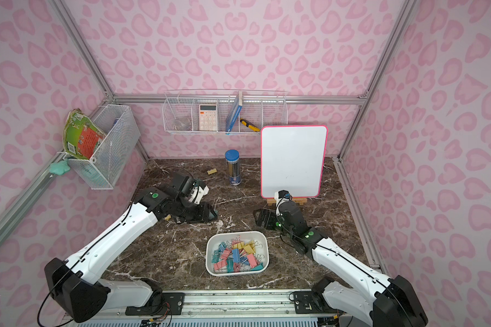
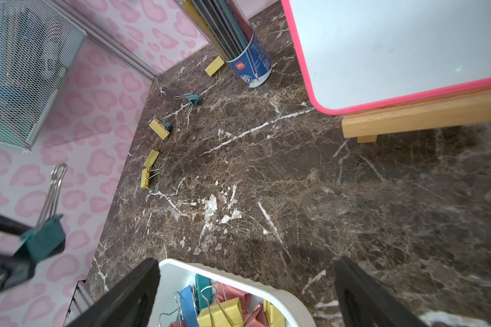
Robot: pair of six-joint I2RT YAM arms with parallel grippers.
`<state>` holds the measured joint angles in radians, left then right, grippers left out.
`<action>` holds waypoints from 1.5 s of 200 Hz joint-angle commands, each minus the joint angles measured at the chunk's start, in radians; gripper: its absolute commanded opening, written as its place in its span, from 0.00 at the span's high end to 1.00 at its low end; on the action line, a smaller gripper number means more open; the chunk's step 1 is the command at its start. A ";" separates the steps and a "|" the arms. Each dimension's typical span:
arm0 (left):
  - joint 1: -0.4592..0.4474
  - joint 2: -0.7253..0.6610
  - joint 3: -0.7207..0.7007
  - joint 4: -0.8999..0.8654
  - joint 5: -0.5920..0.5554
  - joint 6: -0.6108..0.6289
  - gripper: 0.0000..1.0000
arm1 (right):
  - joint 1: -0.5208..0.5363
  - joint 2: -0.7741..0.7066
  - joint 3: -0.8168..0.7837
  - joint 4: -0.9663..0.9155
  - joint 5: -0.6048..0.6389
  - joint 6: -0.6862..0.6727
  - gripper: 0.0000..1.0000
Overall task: Put the binder clips in the storage box
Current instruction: Place the binder clip in the storage box.
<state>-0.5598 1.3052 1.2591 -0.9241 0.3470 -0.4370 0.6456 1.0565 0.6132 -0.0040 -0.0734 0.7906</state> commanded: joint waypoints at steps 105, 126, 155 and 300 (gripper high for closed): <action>-0.427 0.218 -0.162 -0.013 -0.104 0.074 0.54 | -0.070 0.010 0.008 0.052 -0.035 0.038 0.02; -0.427 0.235 -0.188 0.000 -0.065 0.084 0.49 | -0.070 -0.005 0.000 0.044 -0.024 0.035 0.02; -0.428 0.236 -0.174 -0.014 -0.089 0.095 0.39 | -0.073 -0.016 -0.012 0.061 -0.023 0.039 0.02; 0.133 0.183 0.137 0.182 -0.502 -0.047 0.16 | 0.173 -0.051 -0.009 0.283 0.123 -0.027 0.03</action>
<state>-0.5251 1.4261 1.3548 -0.8371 -0.0792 -0.4458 0.7670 0.9970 0.5961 0.1982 -0.0429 0.7837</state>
